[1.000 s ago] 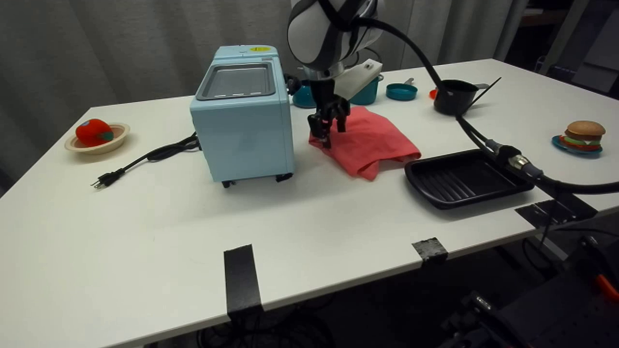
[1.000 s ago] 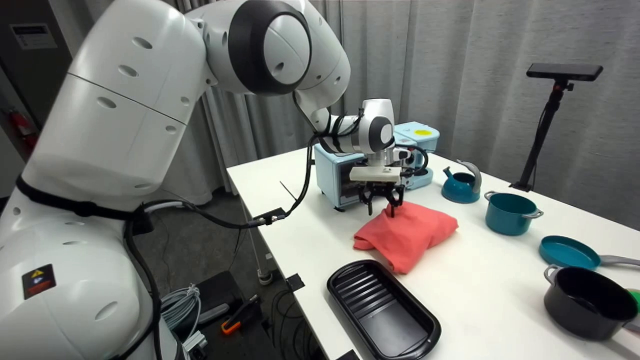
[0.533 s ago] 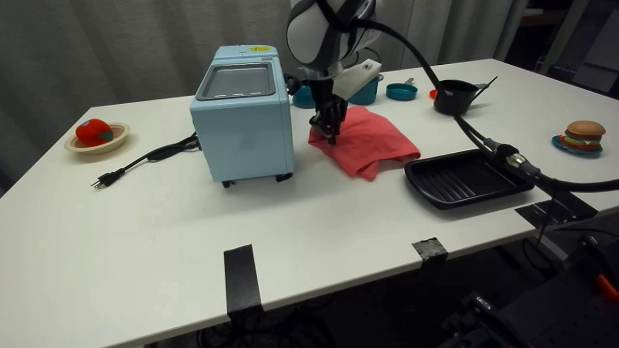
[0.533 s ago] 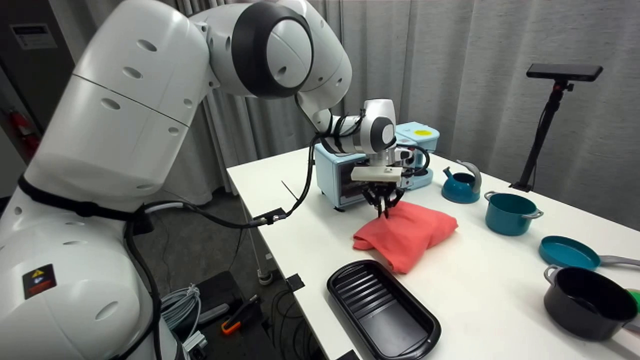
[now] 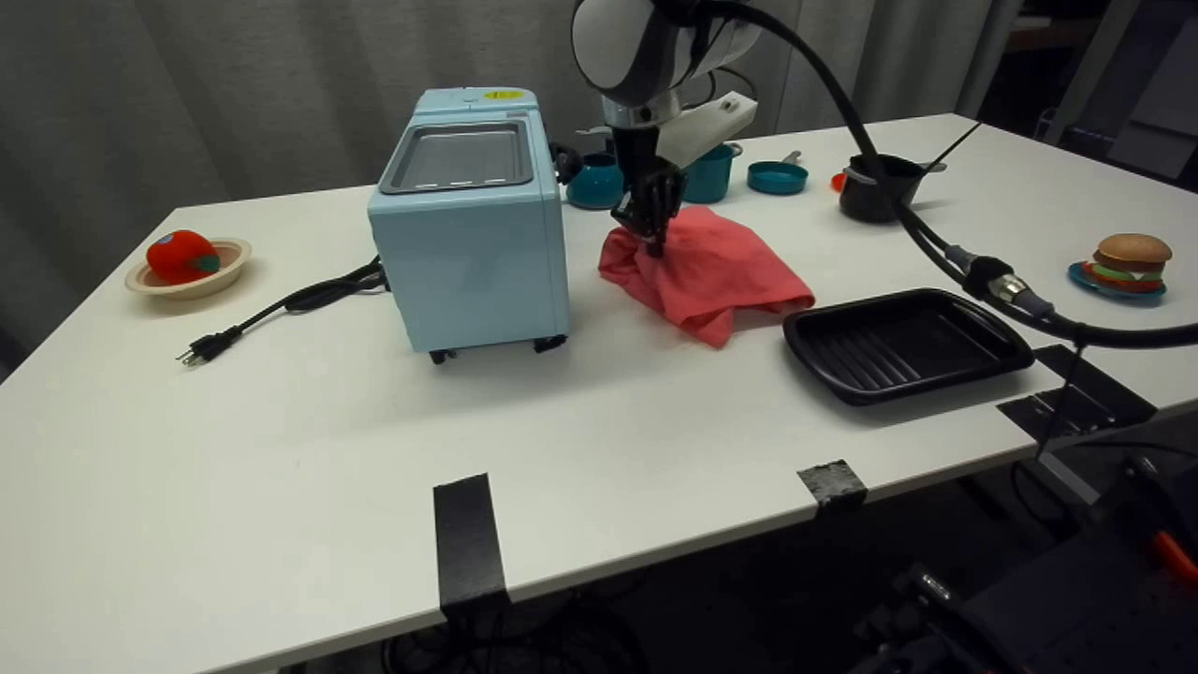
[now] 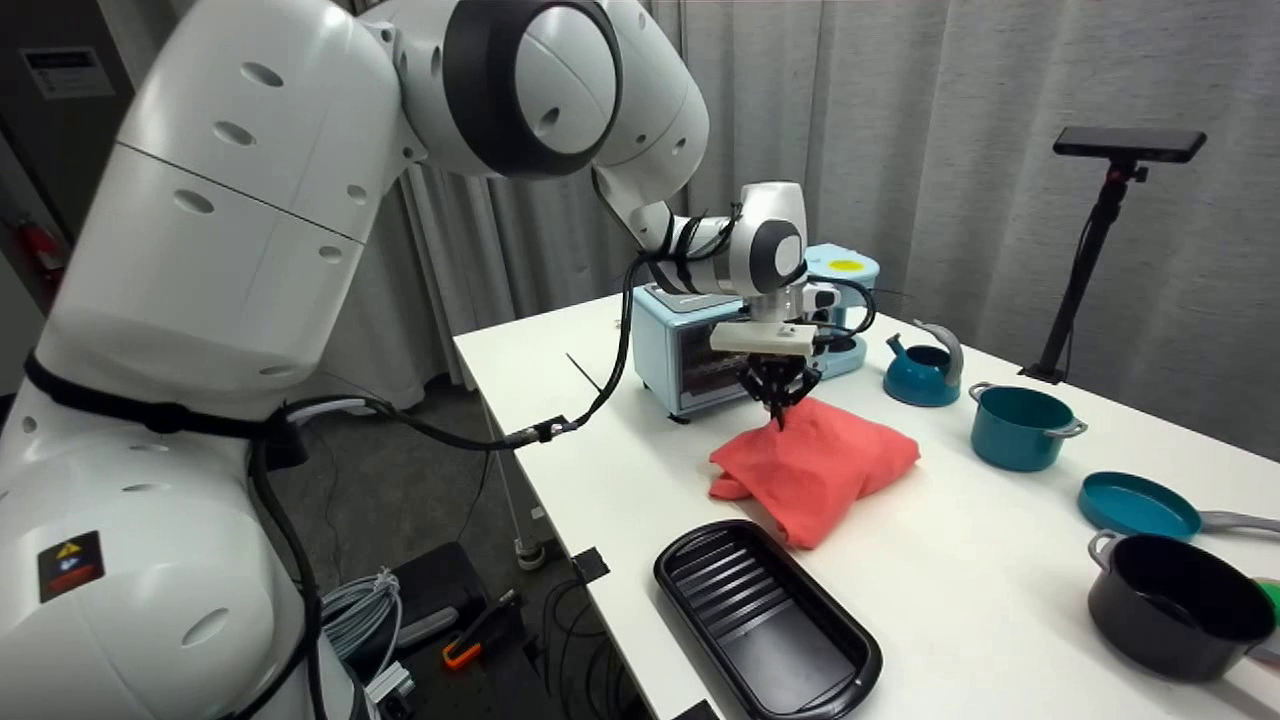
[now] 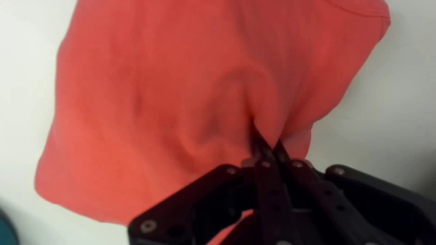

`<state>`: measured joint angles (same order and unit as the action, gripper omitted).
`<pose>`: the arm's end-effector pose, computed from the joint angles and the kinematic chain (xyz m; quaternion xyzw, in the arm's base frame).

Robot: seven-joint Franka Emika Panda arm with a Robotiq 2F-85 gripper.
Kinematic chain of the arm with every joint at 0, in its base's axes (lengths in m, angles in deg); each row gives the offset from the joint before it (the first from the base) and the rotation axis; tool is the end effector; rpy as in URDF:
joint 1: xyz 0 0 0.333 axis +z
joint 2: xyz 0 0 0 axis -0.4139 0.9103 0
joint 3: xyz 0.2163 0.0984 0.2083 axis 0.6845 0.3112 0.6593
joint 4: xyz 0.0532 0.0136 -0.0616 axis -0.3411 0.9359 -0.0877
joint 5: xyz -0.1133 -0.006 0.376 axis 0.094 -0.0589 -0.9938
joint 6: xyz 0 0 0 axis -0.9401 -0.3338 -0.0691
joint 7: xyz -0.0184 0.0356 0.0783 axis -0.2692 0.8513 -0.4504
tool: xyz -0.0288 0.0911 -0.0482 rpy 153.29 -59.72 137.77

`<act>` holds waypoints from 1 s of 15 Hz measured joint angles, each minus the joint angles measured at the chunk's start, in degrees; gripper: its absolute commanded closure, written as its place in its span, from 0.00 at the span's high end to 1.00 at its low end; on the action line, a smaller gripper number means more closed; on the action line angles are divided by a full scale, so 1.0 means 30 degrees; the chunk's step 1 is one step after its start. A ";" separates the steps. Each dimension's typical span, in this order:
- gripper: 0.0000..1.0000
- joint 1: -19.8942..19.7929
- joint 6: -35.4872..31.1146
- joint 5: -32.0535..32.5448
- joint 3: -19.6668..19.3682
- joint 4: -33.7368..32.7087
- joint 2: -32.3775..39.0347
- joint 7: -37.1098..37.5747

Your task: Unfold the shirt

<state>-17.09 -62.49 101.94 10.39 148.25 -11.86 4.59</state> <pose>0.6678 0.1204 0.2275 0.9751 0.2118 -0.0131 0.0645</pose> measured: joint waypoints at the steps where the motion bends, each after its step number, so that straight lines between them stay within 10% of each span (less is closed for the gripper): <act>1: 0.01 -0.0154 -0.0077 -0.0059 -0.0030 0.0499 -0.0661 0.0069; 15: 0.01 -0.2736 -0.3826 0.0469 -0.4569 0.6626 -0.6021 0.6128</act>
<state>-25.29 -73.96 103.35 -3.32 168.13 -29.92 22.98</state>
